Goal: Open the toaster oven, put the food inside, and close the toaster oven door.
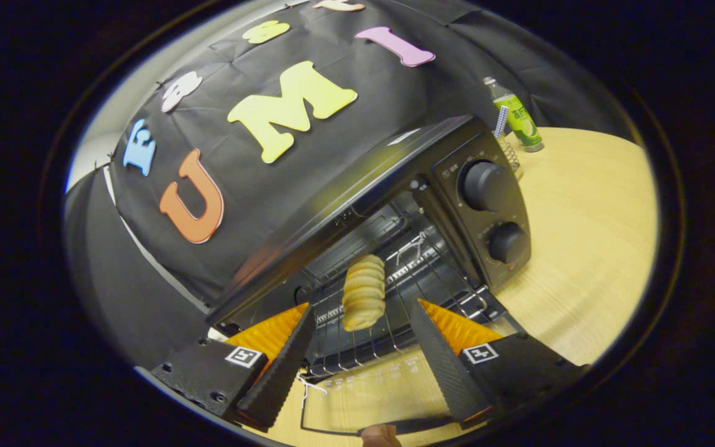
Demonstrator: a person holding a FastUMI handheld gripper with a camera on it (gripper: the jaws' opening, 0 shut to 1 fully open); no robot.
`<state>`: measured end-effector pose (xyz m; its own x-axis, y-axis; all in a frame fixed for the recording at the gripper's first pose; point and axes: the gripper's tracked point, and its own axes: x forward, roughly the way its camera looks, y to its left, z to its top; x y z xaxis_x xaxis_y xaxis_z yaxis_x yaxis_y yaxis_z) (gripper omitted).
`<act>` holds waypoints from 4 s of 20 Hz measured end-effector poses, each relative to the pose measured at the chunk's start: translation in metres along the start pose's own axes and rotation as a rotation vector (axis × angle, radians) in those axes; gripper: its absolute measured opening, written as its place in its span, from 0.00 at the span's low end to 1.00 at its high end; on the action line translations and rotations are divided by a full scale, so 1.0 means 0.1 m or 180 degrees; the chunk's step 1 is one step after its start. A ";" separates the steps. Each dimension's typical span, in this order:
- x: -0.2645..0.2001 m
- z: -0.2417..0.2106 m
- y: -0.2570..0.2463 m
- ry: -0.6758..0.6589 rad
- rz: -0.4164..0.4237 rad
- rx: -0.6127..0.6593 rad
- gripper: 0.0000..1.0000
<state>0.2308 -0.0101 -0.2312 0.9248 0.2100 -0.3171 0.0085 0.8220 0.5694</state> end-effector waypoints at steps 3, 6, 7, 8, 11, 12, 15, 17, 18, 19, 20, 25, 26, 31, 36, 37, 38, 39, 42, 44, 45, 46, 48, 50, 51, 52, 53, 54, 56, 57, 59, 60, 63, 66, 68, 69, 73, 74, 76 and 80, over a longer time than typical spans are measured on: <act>-0.31 -0.08 -0.06 0.0084 -0.0136 -0.0226 1.00; -0.62 -0.21 -0.08 0.0202 -0.0213 -0.0593 1.00; -0.71 -0.27 -0.07 0.0259 -0.0223 -0.0740 1.00; -0.80 -0.33 -0.09 0.0297 -0.0270 -0.0897 1.00; -0.98 -0.55 -0.14 0.0414 -0.0364 -0.1311 1.00; -1.01 -0.63 -0.16 0.0459 -0.0413 -0.1399 1.00; -1.11 -0.95 -0.16 0.0663 -0.0445 -0.1566 1.00; -1.16 -1.13 -0.19 0.0789 -0.0486 -0.1584 1.00; -1.17 -1.17 -0.22 0.0793 -0.0543 -0.1570 1.00; -1.17 -1.23 -0.24 0.0814 -0.0574 -0.1598 1.00; -1.16 -1.29 -0.30 0.0851 -0.0632 -0.1625 1.00; -0.96 -1.43 -0.54 0.0979 -0.0851 -0.1453 1.00; -0.92 -1.40 -0.57 0.0932 -0.0879 -0.1481 1.00; -0.86 -1.36 -0.59 0.0968 -0.0954 -0.1602 1.00; -0.95 -1.22 -0.44 0.0930 -0.0966 -0.1541 1.00; -0.96 -1.15 -0.38 0.0873 -0.0929 -0.1550 1.00; -0.98 -1.07 -0.32 0.0801 -0.0883 -0.1576 1.00; -0.98 -0.98 -0.25 0.0703 -0.0833 -0.1627 1.00; -0.95 -0.76 -0.12 0.0459 -0.0759 -0.1708 1.00; -0.93 -0.66 -0.04 0.0348 -0.0742 -0.1735 1.00; -0.91 -0.58 0.01 0.0264 -0.0708 -0.1773 1.00; -0.89 -0.52 0.07 0.0194 -0.0672 -0.1820 1.00; -0.82 -0.37 0.15 0.0061 -0.0613 -0.1960 1.00; -0.73 -0.30 0.19 0.0036 -0.0590 -0.1992 1.00; -0.72 -0.28 0.16 0.0061 -0.0642 -0.1967 1.00; -0.72 -0.28 0.15 0.0080 -0.0653 -0.1929 1.00; -0.72 -0.29 0.17 0.0097 -0.0641 -0.1897 1.00; -0.73 -0.31 0.19 0.0120 -0.0607 -0.1898 1.00; -0.80 -0.31 0.19 0.0152 -0.0605 -0.1865 1.00; -0.85 -0.28 0.19 0.0145 -0.0651 -0.1869 1.00; -0.96 -0.22 0.26 0.0125 -0.0651 -0.1935 1.00; -1.02 -0.18 0.29 0.0105 -0.0655 -0.1997 1.00; -1.27 0.00 0.55 -0.0009 -0.0579 -0.2067 1.00; -1.65 0.26 0.89 -0.0109 -0.0456 -0.1989 1.00; -1.97 0.51 1.15 -0.0253 -0.0320 -0.1893 1.00; -2.13 0.64 1.26 -0.0350 -0.0261 -0.1856 1.00; -2.80 1.16 1.35 -0.0752 -0.0284 -0.1843 1.00; -2.98 1.19 1.32 -0.0790 -0.0291 -0.1844 1.00; -3.33 1.23 1.26 -0.0947 -0.0271 -0.1761 1.00; -3.68 0.92 1.06 -0.0860 -0.0064 -0.1719 1.00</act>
<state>-0.0738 -0.0487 0.0156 0.9910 0.1079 -0.0798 -0.1018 0.9918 0.0772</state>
